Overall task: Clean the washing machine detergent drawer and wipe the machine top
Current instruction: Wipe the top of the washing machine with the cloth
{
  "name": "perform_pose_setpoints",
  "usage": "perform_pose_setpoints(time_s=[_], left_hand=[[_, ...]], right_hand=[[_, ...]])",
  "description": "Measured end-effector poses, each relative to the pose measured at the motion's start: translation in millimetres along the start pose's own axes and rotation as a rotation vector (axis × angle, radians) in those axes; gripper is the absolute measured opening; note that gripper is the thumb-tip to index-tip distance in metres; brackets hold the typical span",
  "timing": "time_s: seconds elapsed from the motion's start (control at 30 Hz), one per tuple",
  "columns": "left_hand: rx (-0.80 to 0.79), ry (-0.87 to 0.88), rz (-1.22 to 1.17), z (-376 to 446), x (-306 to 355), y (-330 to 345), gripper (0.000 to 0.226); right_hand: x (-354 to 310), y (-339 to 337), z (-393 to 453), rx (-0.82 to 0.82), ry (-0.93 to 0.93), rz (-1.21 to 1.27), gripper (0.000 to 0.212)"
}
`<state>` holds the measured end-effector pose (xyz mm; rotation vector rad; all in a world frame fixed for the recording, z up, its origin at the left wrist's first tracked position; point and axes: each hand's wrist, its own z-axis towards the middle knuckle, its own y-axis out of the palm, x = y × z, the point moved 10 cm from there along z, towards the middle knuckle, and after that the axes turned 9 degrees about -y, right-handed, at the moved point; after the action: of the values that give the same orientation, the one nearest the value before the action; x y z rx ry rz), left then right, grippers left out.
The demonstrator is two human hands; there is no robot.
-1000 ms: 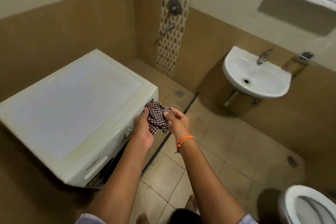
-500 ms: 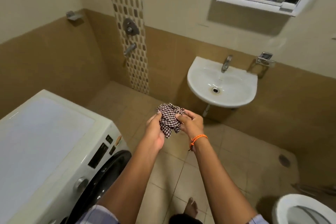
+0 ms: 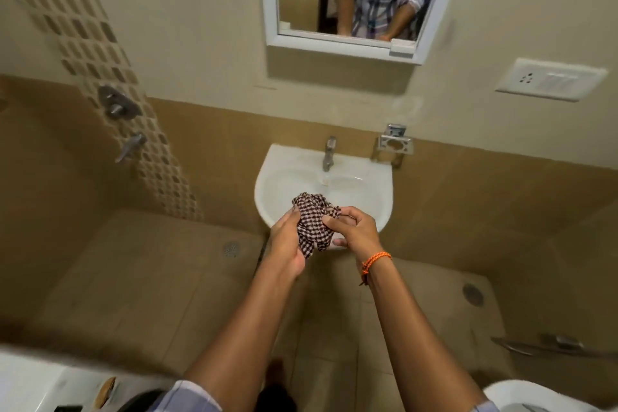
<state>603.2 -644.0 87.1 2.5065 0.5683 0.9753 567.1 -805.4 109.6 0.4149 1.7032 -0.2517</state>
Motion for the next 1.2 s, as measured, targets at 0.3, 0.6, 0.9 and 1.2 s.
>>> perform_pose_setpoints(time_s=[0.3, 0.6, 0.9, 1.2], left_hand=[[-0.059, -0.012, 0.282, 124, 21, 139, 0.031], [-0.105, -0.091, 0.563, 203, 5, 260, 0.023], [-0.171, 0.003, 0.680, 272, 5, 333, 0.015], [-0.078, 0.590, 1.450, 287, 20, 362, 0.047]], right_hand=[[-24, -71, 128, 0.210, -0.059, 0.155, 0.062], [-39, -161, 213, 0.522, -0.061, 0.285, 0.048], [-37, -214, 291, 0.669, -0.053, 0.221, 0.040], [-40, -224, 309, 0.660, -0.003, -0.798, 0.034]])
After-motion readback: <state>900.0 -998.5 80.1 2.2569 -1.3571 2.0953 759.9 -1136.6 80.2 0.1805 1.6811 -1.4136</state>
